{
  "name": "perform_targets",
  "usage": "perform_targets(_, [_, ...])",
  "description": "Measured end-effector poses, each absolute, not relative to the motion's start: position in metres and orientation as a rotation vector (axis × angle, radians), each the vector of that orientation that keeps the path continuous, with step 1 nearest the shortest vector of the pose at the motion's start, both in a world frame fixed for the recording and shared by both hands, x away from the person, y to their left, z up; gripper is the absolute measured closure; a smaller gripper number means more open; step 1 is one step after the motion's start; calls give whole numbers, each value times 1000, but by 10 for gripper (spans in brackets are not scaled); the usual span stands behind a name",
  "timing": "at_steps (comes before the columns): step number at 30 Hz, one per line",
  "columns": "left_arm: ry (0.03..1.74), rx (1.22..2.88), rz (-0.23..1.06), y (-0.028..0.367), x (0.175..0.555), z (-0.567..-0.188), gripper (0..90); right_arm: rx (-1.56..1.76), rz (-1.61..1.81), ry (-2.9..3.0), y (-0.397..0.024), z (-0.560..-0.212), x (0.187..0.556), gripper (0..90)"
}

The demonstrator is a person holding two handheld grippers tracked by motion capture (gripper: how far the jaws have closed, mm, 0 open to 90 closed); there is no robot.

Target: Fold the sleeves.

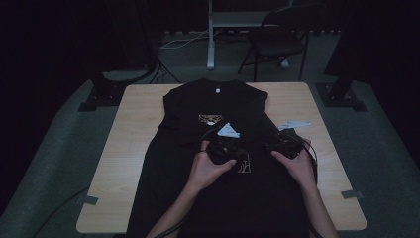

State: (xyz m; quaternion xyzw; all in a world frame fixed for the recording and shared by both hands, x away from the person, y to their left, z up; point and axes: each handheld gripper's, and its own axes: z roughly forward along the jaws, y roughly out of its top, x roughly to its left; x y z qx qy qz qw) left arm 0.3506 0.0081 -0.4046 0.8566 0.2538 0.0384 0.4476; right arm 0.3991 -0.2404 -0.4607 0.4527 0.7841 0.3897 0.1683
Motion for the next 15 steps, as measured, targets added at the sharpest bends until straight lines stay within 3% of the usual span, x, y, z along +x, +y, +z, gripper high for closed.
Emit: perform_targets(15, [548,2159,64,-65,346,-404,863,1296,1125,2223,-242,-461,400,219])
